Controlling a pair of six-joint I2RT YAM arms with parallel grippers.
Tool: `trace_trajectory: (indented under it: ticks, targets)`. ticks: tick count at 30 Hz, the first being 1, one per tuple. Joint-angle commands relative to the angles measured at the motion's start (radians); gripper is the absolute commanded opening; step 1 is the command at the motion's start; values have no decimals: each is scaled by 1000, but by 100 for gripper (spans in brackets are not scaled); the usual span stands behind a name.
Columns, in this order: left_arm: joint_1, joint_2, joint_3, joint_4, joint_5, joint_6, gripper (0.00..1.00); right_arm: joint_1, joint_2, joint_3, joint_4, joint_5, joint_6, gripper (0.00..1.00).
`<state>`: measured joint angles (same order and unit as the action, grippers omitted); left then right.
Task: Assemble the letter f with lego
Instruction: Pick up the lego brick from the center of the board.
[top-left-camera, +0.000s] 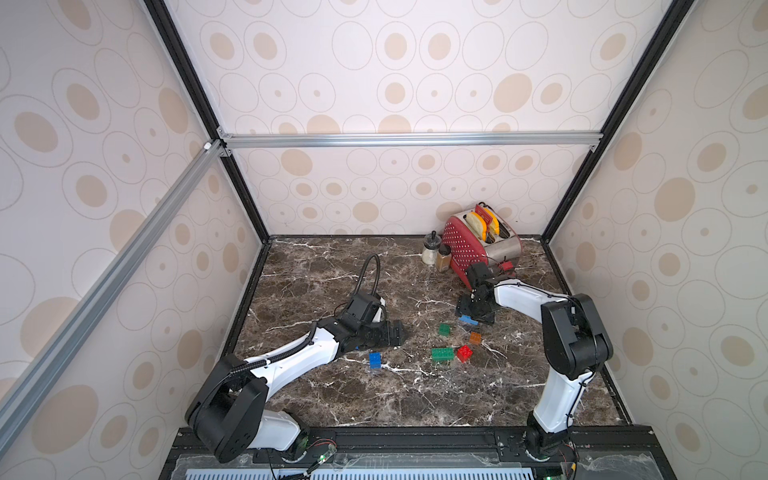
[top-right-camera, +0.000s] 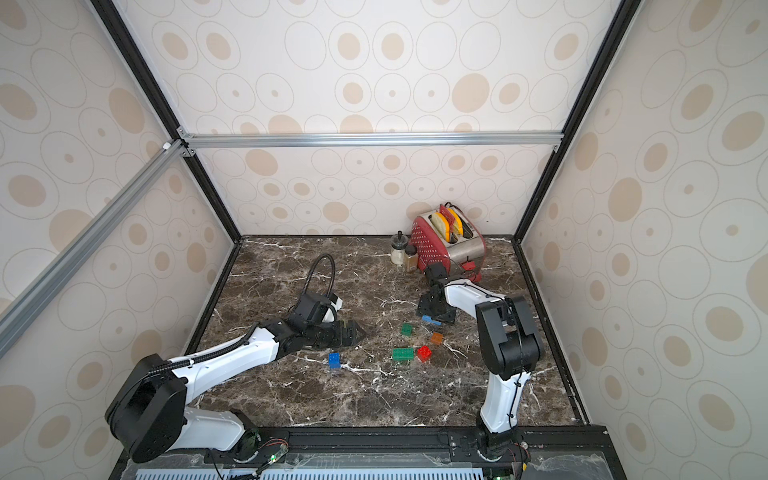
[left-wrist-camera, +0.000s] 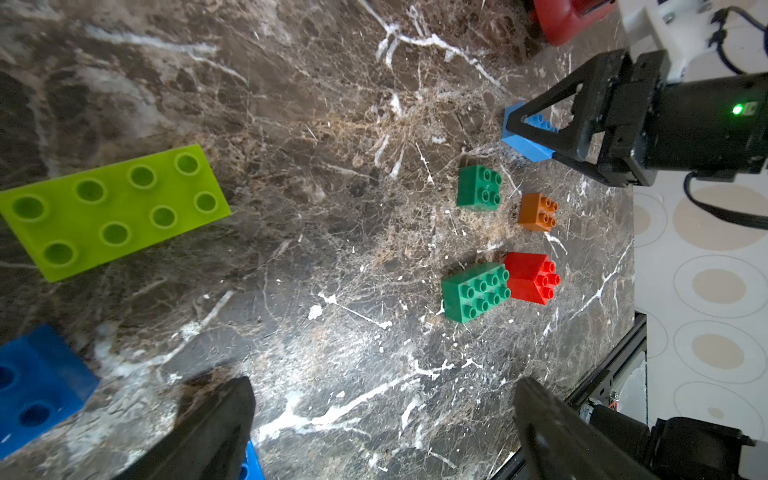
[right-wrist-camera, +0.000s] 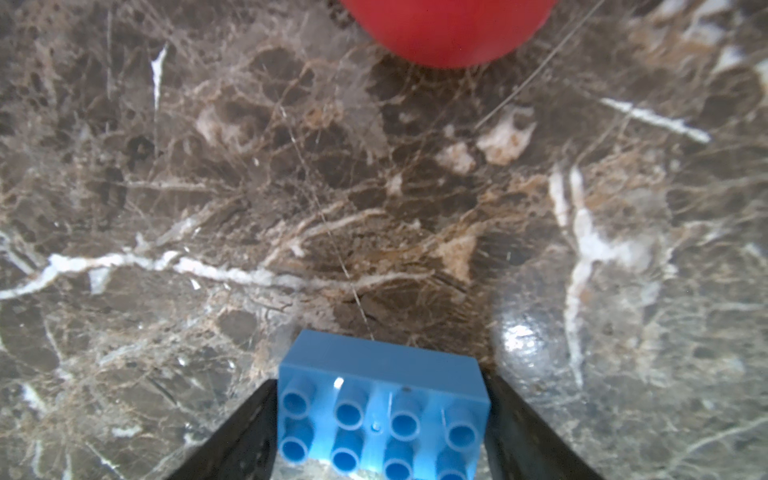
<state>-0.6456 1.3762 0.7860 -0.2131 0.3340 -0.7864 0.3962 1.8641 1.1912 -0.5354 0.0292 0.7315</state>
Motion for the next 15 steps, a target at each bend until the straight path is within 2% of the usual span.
trace_trajectory:
  ticks: [1,9,15]
  targets:
    - [-6,-13,7,-20,-15,-8,99,15,26,22,-17,33,1,74]
    - [-6,10,14,-34,-15,-1,99,36,-1,8,-22,73,-58,70]
    - [-5,27,19,-12,34,0,99,59,-119,-18,-25,56,-168,69]
